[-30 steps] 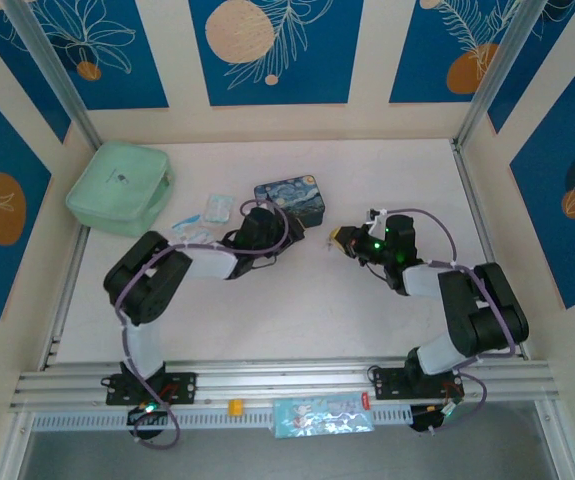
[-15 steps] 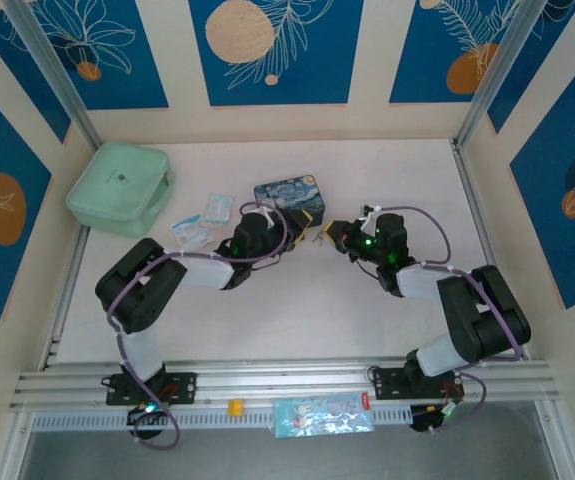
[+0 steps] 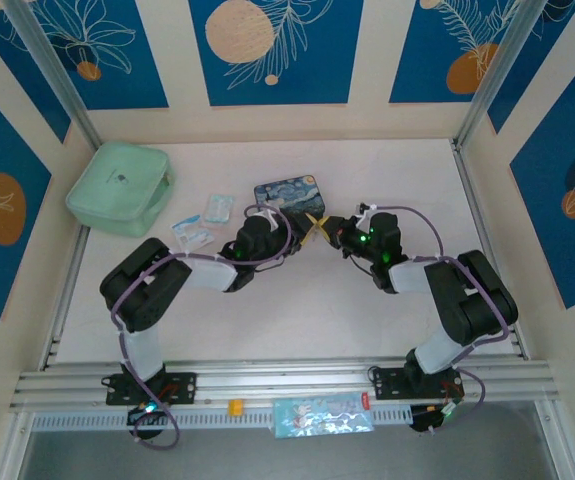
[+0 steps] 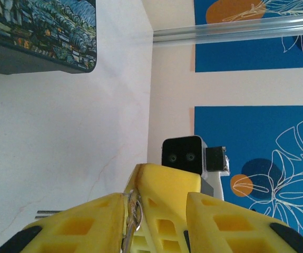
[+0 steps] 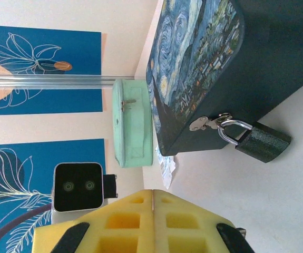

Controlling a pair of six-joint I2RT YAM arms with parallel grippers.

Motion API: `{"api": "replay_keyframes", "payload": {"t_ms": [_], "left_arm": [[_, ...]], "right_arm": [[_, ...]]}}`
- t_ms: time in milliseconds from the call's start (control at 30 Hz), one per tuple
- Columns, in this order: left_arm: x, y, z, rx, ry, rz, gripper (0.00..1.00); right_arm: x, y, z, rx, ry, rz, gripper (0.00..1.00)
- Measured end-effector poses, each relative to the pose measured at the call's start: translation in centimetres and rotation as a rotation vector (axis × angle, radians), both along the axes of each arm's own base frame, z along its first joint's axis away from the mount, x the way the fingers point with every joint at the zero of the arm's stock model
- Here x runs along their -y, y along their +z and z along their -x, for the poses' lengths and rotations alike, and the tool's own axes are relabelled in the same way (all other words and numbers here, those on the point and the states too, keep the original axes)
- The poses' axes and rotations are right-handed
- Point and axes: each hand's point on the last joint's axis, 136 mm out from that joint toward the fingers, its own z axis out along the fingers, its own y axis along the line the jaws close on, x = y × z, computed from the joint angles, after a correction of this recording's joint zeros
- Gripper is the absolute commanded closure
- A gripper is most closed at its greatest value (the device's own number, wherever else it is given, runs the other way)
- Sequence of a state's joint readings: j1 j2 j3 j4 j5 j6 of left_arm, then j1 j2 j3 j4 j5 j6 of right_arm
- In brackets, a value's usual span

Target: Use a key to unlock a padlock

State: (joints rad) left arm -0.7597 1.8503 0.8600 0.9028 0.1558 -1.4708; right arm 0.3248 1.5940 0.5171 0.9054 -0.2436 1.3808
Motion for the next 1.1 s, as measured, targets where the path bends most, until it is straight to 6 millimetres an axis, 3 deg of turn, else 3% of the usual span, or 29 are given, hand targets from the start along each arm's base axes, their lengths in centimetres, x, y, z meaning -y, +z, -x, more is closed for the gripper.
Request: {"api": "replay_keyframes", "payload": {"t_ms": [200, 267, 433, 533, 567, 633, 767, 900, 1000, 1100], "left_arm": [[0.1, -0.2, 0.0, -0.012, 0.002, 0.012, 0.66], [0.1, -0.2, -0.1, -0.012, 0.002, 0.016, 0.73], [0.2, -0.3, 0.0, -0.017, -0.004, 0.014, 0.99], [0.1, -0.6, 0.0, -0.022, -0.004, 0.009, 1.0], [0.2, -0.6, 0.0, -0.022, -0.004, 0.008, 1.0], [0.1, -0.6, 0.0, -0.018, -0.013, 0.006, 1.0], [-0.1, -0.7, 0.0, 0.016, -0.073, -0.029, 1.0], [-0.8, -0.3, -0.7, 0.056, -0.158, -0.061, 1.0], [-0.8, 1.0, -0.7, 0.095, -0.254, -0.045, 1.0], [-0.2, 3.1, -0.2, 0.157, -0.369, -0.023, 1.0]], "right_arm": [[0.0, 0.0, -0.1, 0.001, -0.01, 0.003, 1.0], [0.1, 0.0, -0.2, 0.002, -0.016, 0.005, 1.0], [0.2, 0.1, -0.3, 0.008, -0.027, 0.005, 1.0], [0.3, 0.1, -0.4, 0.01, -0.029, 0.009, 1.0], [0.3, 0.1, -0.4, 0.012, -0.027, 0.012, 0.98], [0.6, 0.2, -0.4, 0.023, -0.016, 0.021, 0.79], [1.7, 1.6, -0.1, 0.07, 0.059, 0.057, 0.54], [2.7, 4.9, -0.3, 0.181, 0.15, 0.107, 0.51], [2.6, 7.1, 0.5, 0.271, 0.245, 0.137, 0.51], [2.2, 7.9, 1.8, 0.326, 0.35, 0.14, 0.51]]}}
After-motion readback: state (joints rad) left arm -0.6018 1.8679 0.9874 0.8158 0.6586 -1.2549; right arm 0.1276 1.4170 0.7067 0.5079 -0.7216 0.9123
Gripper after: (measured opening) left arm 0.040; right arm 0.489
